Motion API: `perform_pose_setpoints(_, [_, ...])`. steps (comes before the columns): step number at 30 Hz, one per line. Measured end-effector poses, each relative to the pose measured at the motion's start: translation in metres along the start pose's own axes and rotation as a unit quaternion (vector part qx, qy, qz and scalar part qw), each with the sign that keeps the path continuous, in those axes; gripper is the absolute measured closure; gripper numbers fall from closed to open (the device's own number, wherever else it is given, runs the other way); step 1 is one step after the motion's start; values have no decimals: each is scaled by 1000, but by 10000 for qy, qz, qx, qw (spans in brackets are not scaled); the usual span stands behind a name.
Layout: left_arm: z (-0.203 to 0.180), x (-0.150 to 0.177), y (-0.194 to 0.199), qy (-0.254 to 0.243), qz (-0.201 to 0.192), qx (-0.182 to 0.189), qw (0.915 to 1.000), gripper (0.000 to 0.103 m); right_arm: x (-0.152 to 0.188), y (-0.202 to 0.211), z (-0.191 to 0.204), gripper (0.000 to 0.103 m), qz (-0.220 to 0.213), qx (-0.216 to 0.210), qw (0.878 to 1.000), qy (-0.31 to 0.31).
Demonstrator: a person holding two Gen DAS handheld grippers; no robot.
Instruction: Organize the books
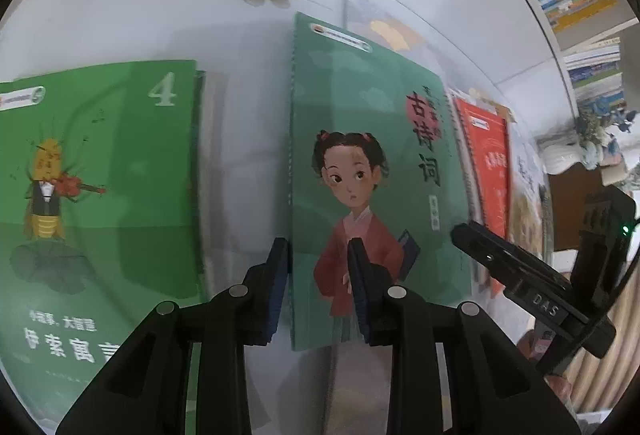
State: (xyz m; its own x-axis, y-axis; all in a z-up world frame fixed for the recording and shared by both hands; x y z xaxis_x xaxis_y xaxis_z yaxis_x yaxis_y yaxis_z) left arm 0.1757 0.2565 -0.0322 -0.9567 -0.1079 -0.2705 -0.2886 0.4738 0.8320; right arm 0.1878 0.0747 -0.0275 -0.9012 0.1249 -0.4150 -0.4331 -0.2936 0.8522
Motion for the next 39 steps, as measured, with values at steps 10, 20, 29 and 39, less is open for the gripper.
perform_pose_setpoints(10, [-27, 36, 34, -516, -77, 290, 9982, 77, 27, 28, 8, 53, 184, -283, 9990, 305])
perform_pose_setpoints(20, [-46, 151, 49, -565, 593, 862, 9929, 77, 128, 95, 13, 52, 400, -81, 9954, 863])
perform_pose_setpoints(29, [-69, 192, 30, -551, 926, 1188, 9871, 77, 212, 123, -39, 51, 837, 176, 9962, 175])
perform_pose_setpoints(39, [-71, 196, 28, -524, 764, 894, 9917, 75, 222, 123, -49, 59, 347, 361, 9987, -58])
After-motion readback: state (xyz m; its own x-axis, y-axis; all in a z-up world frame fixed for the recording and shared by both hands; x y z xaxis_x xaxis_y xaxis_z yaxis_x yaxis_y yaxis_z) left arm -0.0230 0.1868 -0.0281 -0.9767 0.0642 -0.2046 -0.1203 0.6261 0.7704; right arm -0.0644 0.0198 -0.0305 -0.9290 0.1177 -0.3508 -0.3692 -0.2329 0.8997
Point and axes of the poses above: each gripper's, at about its wrist camera, not at the fingertips, and y roughly against the way its jaws point, z to its left, x to its underside, the point moved 4 cm from there along -y, roughly the way its jaws point, and after that the axes turned 5 degrees about -z, right-handed, at the moved point
